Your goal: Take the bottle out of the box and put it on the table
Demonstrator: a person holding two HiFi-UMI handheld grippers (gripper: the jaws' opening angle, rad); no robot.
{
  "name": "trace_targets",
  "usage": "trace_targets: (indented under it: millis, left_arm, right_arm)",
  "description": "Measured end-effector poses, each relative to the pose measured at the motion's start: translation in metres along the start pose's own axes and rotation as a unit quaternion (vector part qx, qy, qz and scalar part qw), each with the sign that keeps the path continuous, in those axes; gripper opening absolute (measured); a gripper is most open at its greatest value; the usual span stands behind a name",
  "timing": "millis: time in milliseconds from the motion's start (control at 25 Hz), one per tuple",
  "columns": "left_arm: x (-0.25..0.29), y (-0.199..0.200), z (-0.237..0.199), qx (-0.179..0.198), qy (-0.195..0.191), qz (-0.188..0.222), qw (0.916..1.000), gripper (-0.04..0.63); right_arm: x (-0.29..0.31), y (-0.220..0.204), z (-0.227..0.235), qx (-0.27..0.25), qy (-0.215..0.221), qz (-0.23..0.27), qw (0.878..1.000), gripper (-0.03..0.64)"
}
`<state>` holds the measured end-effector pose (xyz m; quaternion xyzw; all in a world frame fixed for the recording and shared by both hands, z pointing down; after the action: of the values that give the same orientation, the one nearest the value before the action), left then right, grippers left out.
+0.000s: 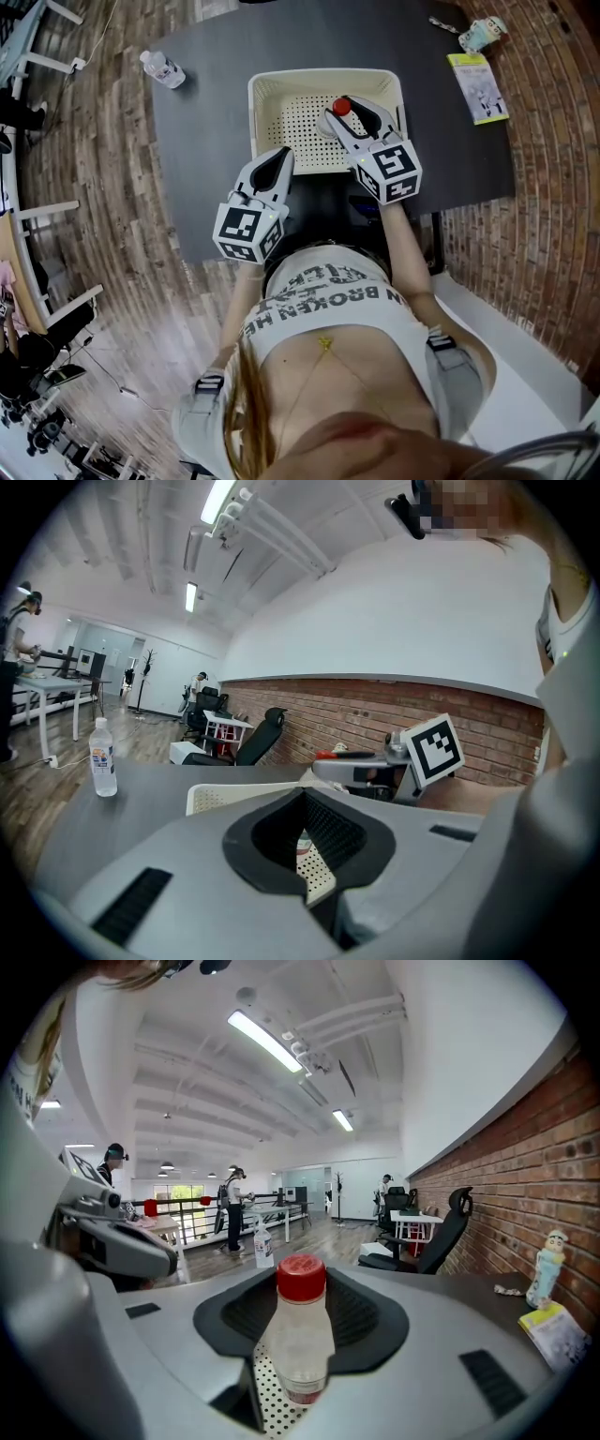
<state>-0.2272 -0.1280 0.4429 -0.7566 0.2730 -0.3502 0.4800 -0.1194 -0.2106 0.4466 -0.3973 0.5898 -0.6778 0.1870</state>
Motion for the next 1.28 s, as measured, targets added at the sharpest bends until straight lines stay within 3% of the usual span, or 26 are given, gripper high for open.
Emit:
trace_targets:
  millis: [600, 1280]
  left_arm:
    - [-0.006, -0.003, 0.005, 0.0, 0.0, -0.001, 1.0, 0.0]
    - [-0.011, -0.005, 0.02, 0.007, -0.009, -0.001, 0.9999, 0.0]
  right_arm:
    - [-0.043, 0.096, -0.003, -0.007, 0.033, 0.057, 0.998, 0.154]
    - [-0.062, 0.107, -0.013, -0.023, 0.036, 0.066, 0.997, 0.152]
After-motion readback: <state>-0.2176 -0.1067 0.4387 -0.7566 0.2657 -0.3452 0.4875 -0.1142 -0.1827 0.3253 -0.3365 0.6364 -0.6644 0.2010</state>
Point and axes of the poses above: the fingertips, and each gripper's own axes: x forward along the fingers, z to its right, y out of its top, the point moved 2 cm from there along -x, backward along the fingers, and after that the axes turned 1 degree about -x, right-handed, at the moved point
